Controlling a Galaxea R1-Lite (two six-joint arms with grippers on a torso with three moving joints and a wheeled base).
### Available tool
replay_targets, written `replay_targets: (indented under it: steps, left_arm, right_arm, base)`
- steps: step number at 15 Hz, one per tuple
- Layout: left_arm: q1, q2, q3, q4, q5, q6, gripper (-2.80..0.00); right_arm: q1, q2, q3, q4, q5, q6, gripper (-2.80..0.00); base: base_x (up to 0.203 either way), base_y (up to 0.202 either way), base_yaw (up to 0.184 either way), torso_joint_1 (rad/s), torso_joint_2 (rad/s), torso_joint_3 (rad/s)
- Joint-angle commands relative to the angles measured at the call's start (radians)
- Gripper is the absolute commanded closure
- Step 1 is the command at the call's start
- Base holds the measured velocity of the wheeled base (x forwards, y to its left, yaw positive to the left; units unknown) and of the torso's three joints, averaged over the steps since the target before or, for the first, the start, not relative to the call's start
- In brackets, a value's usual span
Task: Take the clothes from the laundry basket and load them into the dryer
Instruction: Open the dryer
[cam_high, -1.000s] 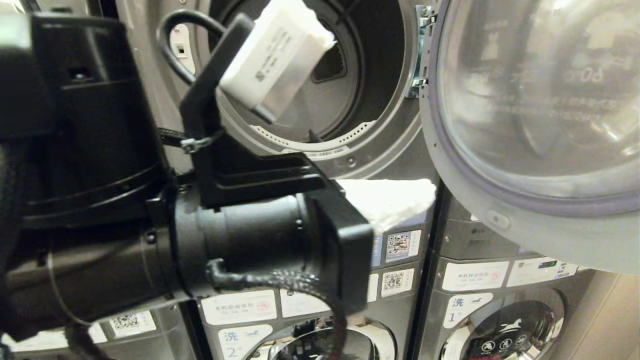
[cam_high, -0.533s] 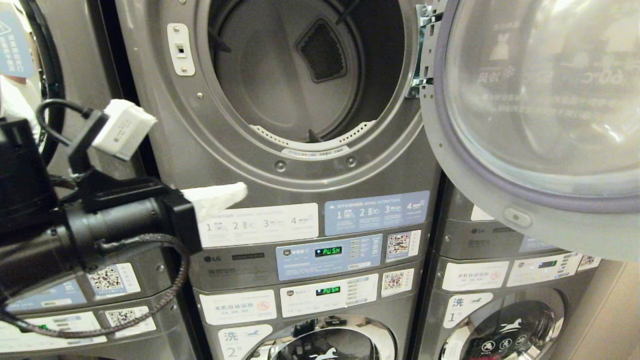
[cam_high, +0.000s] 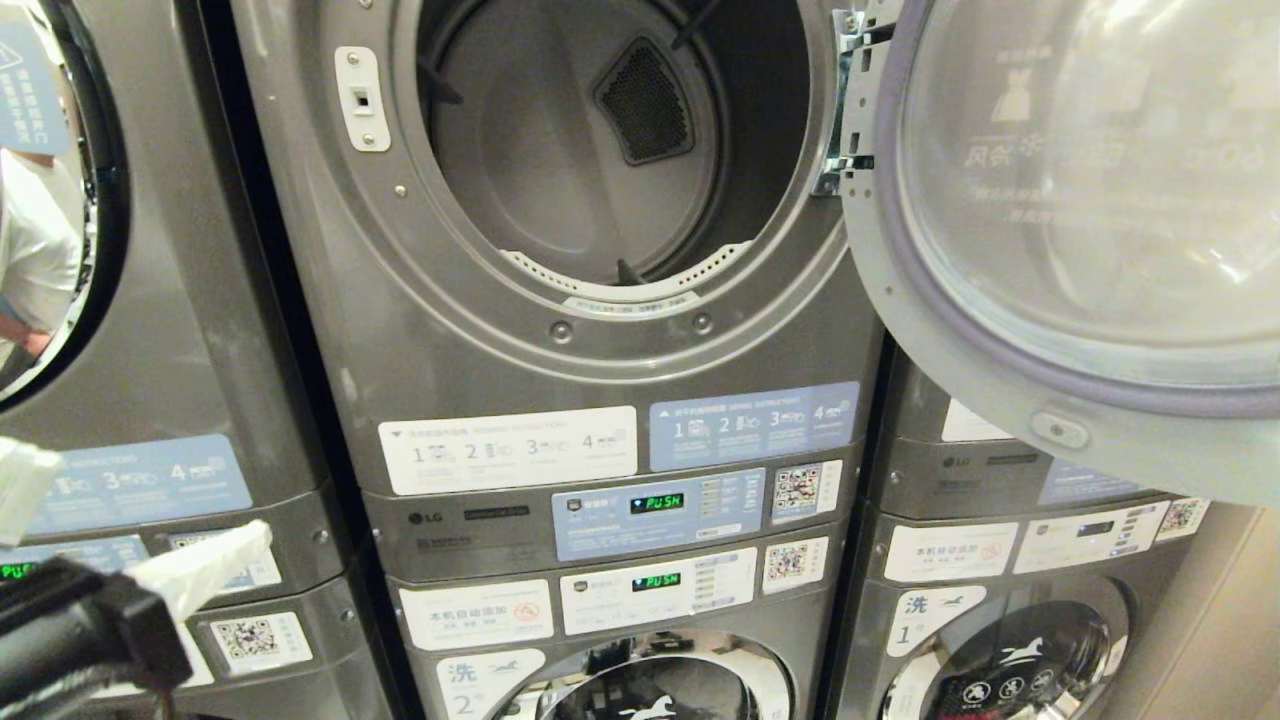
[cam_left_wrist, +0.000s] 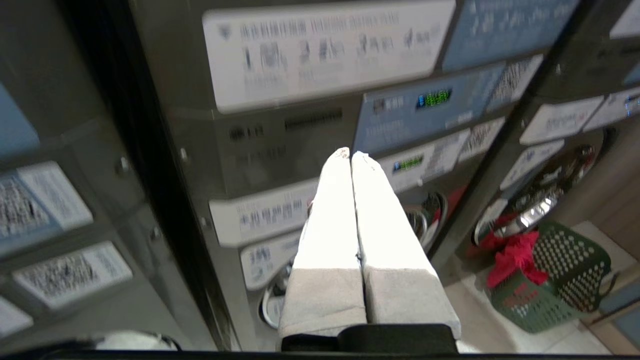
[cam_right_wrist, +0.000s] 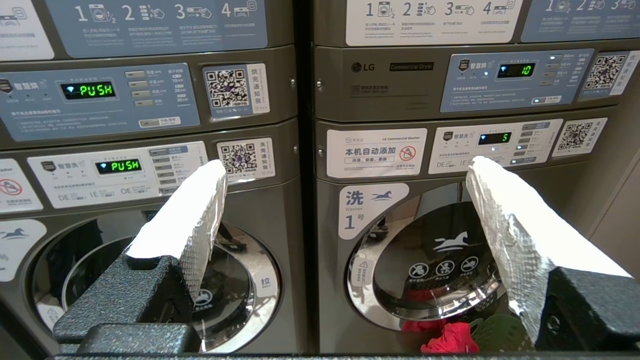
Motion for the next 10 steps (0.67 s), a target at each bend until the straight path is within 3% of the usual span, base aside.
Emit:
replay_targets:
  steps: [1,4,8,10]
  left_arm:
    - [0.015,-0.187,0.142,-0.01,-0.006,0.001,0.0]
    - [0.019,-0.424,0.24,0.081,0.036,0.006,0.0]
    - [0.039,-0.686,0.257,0.293,0.26,0.053,0.0]
    - [0.055,-0.763,0.259,0.421,0.307,0.102,0.0]
  right_arm:
    - [0.0,0.001,0.0,0.0,0.0,0.0,-2.8]
    - [0.0,-0.001,0.0,0.0,0.0,0.0,-2.8]
    - [0.0,0.0,0.0,0.0,0.0,0.0,-2.8]
    - [0.0,-0.001,0.002,-0.005,0.0,0.0,-2.8]
  base:
    - [0.0,0.0,0.0,0.0,0.0,0.0]
    - [0.0,0.0,0.0,0.0,0.0,0.0]
    - [0.0,0.0,0.0,0.0,0.0,0.0]
    - [0.0,0.0,0.0,0.0,0.0,0.0]
